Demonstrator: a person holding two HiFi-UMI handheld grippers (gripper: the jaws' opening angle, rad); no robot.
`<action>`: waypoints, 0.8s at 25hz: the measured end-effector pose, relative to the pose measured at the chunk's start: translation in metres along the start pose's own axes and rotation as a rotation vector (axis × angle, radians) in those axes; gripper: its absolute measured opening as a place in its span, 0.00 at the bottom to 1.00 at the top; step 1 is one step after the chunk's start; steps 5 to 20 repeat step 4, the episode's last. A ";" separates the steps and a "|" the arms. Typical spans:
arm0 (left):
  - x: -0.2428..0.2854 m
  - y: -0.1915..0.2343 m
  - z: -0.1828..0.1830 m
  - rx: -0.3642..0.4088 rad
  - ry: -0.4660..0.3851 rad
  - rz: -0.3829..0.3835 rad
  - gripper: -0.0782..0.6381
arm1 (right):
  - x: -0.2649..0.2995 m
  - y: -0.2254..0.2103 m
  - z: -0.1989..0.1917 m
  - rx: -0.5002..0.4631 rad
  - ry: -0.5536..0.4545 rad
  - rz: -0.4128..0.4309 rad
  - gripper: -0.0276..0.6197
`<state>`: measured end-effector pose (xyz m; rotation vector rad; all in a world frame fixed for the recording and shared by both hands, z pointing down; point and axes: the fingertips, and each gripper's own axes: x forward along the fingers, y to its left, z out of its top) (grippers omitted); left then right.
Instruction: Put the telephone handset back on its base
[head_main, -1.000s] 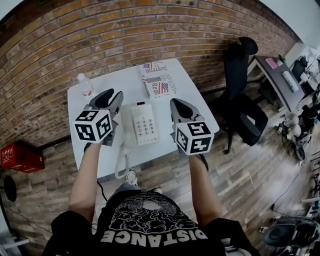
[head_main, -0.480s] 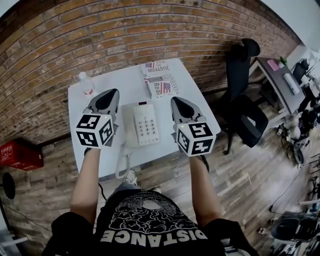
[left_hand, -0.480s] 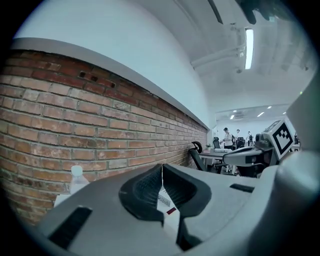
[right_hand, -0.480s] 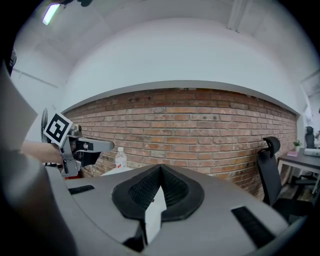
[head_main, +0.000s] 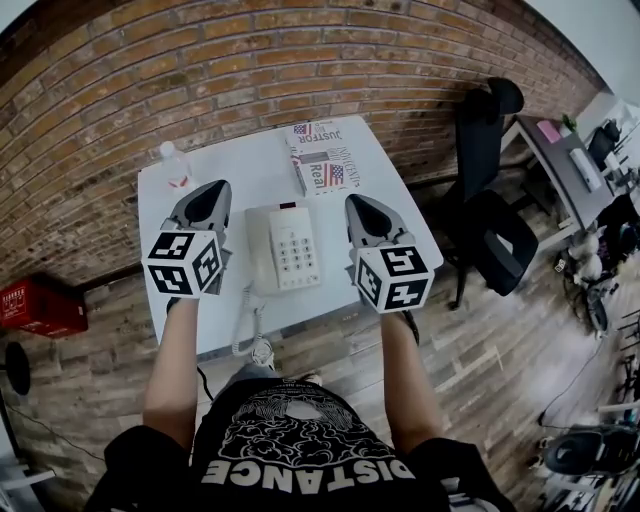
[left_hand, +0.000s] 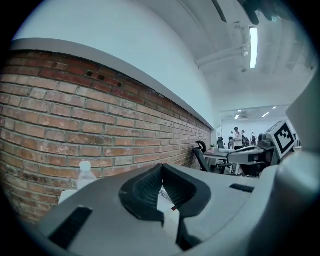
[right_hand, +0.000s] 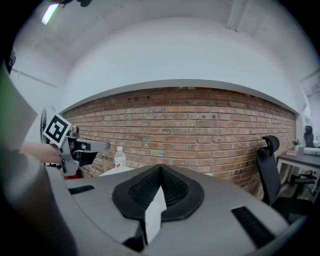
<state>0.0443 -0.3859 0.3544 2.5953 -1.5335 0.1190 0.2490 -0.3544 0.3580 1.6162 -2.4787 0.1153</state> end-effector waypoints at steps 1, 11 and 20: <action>0.000 0.000 0.000 0.000 0.001 0.001 0.12 | 0.000 0.000 0.000 0.001 0.000 0.000 0.04; 0.000 0.001 -0.002 0.001 0.005 0.005 0.12 | 0.001 0.001 -0.002 0.001 0.001 0.003 0.04; 0.000 0.001 -0.002 0.001 0.005 0.005 0.12 | 0.001 0.001 -0.002 0.001 0.001 0.003 0.04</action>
